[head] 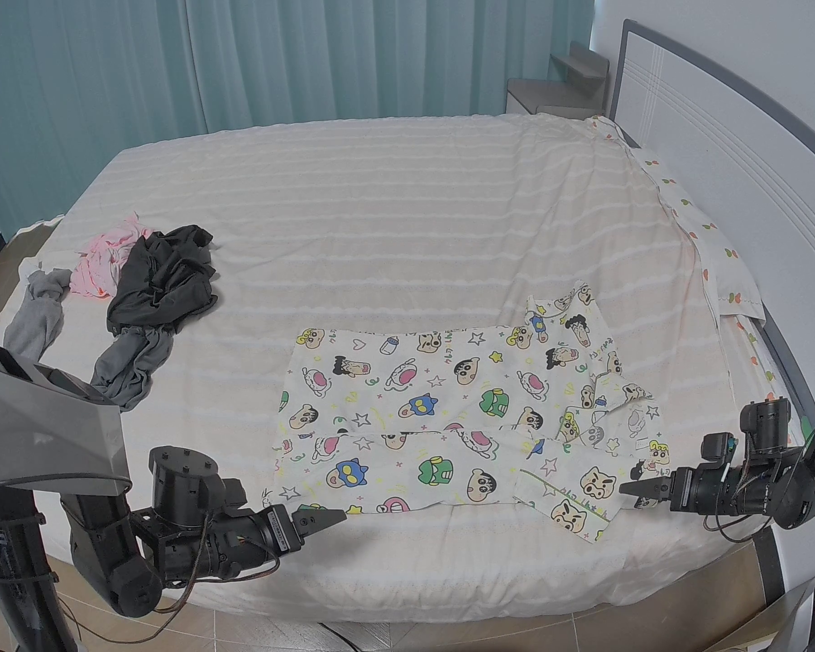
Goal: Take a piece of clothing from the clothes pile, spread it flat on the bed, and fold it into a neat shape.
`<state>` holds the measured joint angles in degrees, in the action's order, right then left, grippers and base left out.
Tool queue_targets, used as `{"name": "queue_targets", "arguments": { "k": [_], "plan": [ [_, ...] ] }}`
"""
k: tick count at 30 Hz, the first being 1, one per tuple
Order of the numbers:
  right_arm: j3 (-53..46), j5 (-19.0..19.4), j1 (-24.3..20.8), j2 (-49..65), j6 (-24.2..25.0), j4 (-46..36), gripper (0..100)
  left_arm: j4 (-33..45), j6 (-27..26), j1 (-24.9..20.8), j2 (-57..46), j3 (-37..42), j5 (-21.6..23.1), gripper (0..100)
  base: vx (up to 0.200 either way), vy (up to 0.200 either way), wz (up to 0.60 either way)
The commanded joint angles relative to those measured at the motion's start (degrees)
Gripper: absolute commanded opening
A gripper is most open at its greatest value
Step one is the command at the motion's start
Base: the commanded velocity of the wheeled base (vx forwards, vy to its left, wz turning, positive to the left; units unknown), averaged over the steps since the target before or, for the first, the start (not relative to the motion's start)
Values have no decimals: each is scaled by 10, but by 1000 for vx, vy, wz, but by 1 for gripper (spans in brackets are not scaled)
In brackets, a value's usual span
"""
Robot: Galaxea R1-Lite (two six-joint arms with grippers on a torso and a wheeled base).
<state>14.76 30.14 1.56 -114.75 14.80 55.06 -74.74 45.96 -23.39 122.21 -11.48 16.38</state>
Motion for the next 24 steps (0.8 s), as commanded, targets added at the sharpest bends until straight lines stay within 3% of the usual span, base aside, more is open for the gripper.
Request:
{"name": "queue_targets", "arguments": {
  "k": [1,5,12,24],
  "plan": [
    [-8,12,9,-14,41,44,100,-63,3,9,41,36,7,100,0,0,0],
    [-11,11,1,-57,72,105,100,-141,1,10,87,60,6,100,0,0,0],
    [-11,7,-1,-122,91,183,100,-146,2,11,94,62,7,100,0,0,0],
    [40,5,-10,-166,119,207,100,-146,3,12,94,64,8,100,0,0,0]
  ]
}}
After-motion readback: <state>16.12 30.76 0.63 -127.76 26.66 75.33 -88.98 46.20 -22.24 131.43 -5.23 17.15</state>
